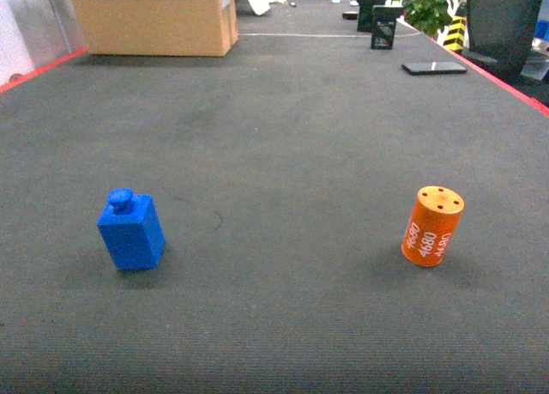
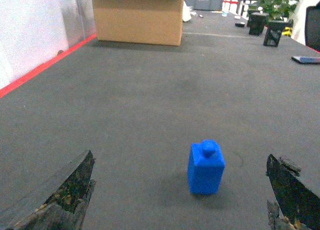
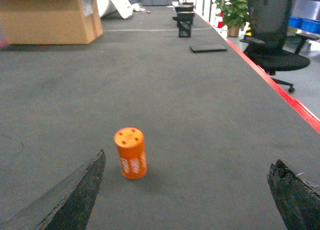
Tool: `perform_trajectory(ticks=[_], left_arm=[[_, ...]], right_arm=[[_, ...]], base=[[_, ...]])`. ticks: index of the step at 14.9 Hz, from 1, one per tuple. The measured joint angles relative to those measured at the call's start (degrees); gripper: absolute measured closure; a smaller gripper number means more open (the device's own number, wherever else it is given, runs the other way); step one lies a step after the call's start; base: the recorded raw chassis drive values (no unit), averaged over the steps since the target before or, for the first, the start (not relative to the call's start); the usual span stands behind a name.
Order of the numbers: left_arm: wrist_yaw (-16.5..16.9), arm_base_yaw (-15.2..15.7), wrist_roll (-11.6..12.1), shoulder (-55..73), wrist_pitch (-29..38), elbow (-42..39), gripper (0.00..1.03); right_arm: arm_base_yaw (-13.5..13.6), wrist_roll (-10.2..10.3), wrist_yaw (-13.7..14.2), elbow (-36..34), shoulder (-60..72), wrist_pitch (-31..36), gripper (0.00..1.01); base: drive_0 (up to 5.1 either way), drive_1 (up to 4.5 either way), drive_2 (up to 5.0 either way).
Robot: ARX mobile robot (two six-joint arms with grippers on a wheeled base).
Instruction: Sort blue parts and orange caps into right shelf containers
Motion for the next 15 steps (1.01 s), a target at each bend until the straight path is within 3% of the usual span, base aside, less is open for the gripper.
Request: perform_trajectory(ticks=[2, 3, 6, 15], left_arm=[[0.92, -0.59, -0.04, 29.92, 23.98, 11.06, 0.05], [1.68, -0.66, -0.04, 42.86, 28.35, 16.59, 0.05], [2.16, -0.59, -0.07, 57.48, 27.96, 25.27, 0.05], [3.74, -0.66, -0.48, 67.95, 27.52, 32.61, 0.05]], right_arm=[[-1.25, 1.25, -2.45, 10.14, 29.90, 21.88, 0.03], [-2.19, 1.84, -4.50, 14.80, 42.64, 25.22, 0.03], [-4.02, 1.88, -5.35, 23.15, 58.27, 25.33, 0.03], [-2.84, 5.20, -7.13, 34.84, 71.52, 23.52, 0.03]], base=[[0.0, 0.00, 0.0], [0.0, 0.00, 0.0], [0.0, 0.00, 0.0], [0.0, 0.00, 0.0]])
